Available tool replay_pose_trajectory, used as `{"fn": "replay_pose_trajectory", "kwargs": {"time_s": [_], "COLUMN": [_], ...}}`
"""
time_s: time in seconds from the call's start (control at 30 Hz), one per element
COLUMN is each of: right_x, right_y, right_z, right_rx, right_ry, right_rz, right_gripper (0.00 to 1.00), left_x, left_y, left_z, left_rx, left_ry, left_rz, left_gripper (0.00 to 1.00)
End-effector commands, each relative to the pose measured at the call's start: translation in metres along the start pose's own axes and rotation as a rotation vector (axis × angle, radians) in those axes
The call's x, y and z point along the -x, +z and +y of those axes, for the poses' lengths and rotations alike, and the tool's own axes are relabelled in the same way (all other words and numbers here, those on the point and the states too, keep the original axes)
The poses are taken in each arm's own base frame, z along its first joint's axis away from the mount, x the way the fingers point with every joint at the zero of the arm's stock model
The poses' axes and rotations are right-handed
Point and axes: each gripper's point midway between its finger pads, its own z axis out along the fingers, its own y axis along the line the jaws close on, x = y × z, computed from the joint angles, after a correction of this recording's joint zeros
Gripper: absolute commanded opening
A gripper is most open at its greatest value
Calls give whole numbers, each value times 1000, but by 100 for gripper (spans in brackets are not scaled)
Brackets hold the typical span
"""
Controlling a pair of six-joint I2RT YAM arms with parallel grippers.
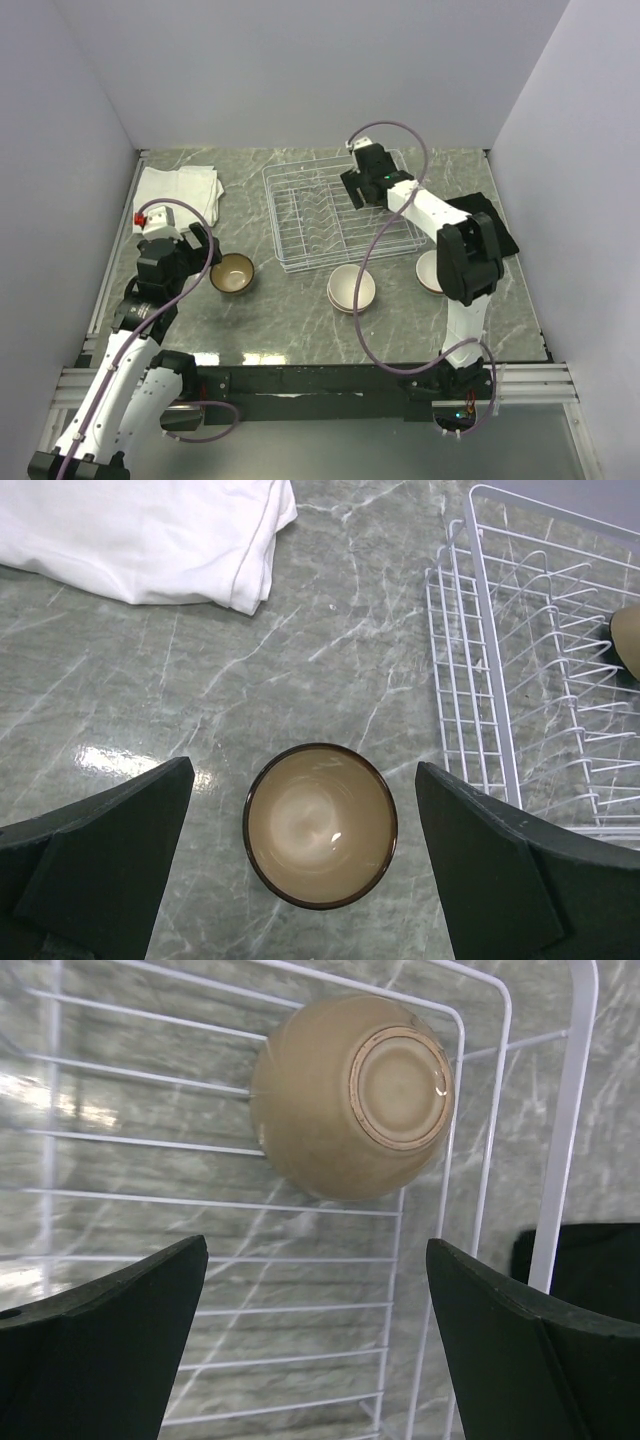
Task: Unload the bowls from the dish rack
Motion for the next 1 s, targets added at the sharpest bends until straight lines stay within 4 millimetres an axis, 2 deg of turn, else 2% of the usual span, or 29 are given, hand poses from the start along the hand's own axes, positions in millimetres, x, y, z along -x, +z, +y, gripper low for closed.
{"fn": "replay_pose_trajectory", "kwargs": {"time_s": [0.0,0.1,0.6,0.67,0.97], "right_x": [22,18,13,17,38], "right_y": [10,23,66,65,35], "right_z": [-5,1,-9,-9,-8], "right_rx": [-121,-143,-290,-291,-246], "right_ry": [-162,-233,-386,-381,-282], "right_rz": [-45,-14,30,26,-31], "right_gripper": [98,98,98,98,97], "left_x": [9,8,2,1,1], "left_y": [2,3,6,6,7], "left_z": [-4,-4,-5,-5,-6], "left_rx": [-13,-11,-9,-7,-13], "left_ry": [9,12,21,22,23], "left_rz": [-42,-35,-9,-6,-7], "left_gripper": [99,99,99,99,100]}}
